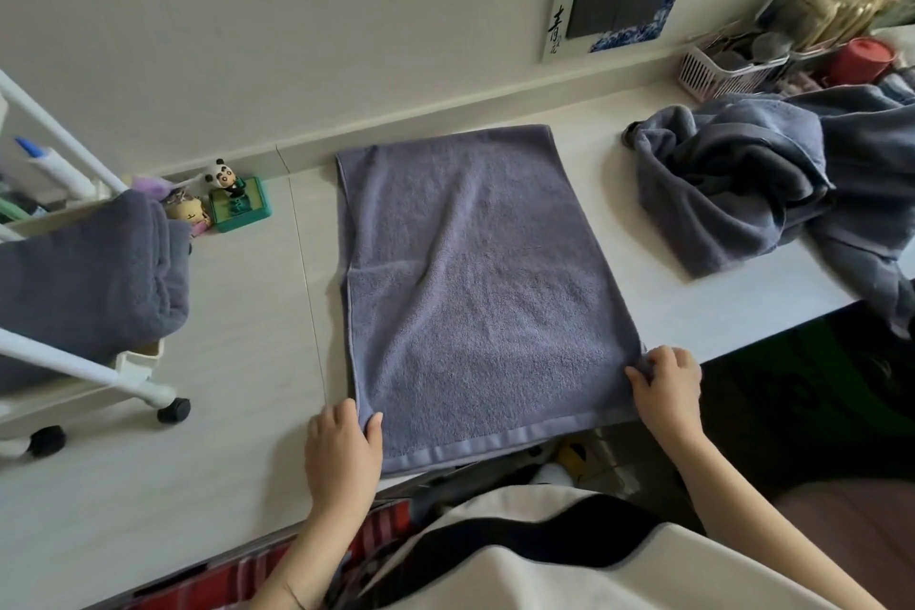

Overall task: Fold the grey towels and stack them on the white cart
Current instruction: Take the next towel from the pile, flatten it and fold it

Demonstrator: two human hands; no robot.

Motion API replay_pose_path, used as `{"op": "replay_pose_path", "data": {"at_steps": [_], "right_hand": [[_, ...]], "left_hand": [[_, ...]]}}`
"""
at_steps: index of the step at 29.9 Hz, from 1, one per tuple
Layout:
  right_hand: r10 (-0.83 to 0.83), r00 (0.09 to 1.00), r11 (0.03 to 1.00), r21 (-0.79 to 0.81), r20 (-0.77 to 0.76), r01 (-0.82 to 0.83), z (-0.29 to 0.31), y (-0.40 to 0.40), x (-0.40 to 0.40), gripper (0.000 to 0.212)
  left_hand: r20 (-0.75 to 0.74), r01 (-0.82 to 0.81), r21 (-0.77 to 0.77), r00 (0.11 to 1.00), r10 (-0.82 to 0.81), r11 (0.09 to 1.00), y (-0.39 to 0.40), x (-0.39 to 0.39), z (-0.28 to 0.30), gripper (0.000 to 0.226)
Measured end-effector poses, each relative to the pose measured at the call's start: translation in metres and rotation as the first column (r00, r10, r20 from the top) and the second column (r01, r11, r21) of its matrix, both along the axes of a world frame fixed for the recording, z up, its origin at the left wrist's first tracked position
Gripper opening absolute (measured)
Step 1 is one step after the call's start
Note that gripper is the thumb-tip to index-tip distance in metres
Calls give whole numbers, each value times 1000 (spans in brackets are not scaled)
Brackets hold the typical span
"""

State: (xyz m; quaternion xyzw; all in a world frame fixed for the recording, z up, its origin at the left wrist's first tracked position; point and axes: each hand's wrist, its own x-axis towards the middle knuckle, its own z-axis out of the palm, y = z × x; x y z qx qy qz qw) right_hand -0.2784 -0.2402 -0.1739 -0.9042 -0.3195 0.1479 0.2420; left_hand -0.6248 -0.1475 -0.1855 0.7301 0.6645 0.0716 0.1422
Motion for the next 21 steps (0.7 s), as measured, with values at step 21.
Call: {"op": "replay_pose_path", "data": {"at_steps": [21], "right_hand": [[180,642,830,466,-745,307,131,73,20,23]], "left_hand": [[842,-343,-393,239,484,853,97,19,139,17]]}}
